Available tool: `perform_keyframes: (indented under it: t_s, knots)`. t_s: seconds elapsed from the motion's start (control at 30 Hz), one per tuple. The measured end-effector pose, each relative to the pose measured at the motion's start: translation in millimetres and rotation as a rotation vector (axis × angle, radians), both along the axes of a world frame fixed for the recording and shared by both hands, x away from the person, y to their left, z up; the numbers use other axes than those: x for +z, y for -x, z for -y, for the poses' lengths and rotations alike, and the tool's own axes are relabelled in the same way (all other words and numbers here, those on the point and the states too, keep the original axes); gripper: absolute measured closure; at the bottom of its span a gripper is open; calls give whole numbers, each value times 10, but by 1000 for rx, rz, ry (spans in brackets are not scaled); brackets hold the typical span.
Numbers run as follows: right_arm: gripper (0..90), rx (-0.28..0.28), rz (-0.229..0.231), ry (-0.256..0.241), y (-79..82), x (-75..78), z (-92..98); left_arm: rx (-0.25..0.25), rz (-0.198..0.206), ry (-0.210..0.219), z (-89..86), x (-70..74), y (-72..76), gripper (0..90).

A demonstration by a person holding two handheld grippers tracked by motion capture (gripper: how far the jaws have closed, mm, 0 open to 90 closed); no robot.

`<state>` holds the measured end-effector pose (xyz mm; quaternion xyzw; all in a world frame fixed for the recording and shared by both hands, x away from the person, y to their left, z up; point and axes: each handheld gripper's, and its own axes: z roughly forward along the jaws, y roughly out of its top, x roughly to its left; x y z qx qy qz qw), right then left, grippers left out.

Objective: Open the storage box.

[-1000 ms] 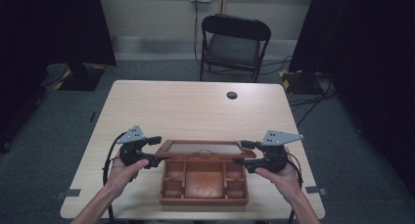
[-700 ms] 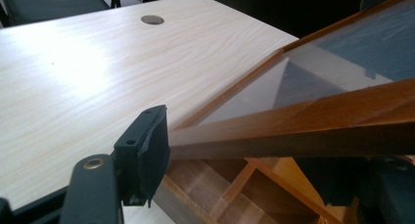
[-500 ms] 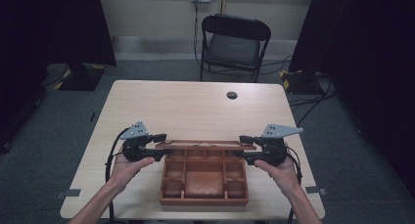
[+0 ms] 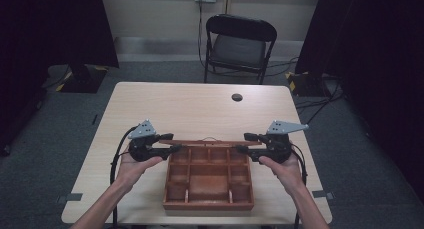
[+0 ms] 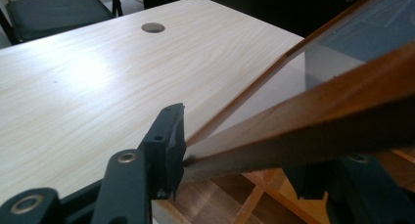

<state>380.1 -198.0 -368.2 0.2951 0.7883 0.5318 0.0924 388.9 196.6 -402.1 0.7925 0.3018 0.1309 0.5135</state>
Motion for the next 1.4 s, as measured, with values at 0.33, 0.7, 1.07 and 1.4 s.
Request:
perform_keyframes:
  t_s: [0.33,0.7,1.07,1.4]
  knots:
    - [445,-9,2,8,-113,16,0,-3,-36,25,-16,19,-89,492]
    - [455,-44,-15,-9,-235,-38,36,9,-49,38,-9,17,-182,499]
    - [440,-70,-11,-15,-339,-98,35,12,-53,31,-12,26,-272,516]
    - [476,-86,-24,-15,-445,-165,33,21,-68,48,-18,24,-346,530]
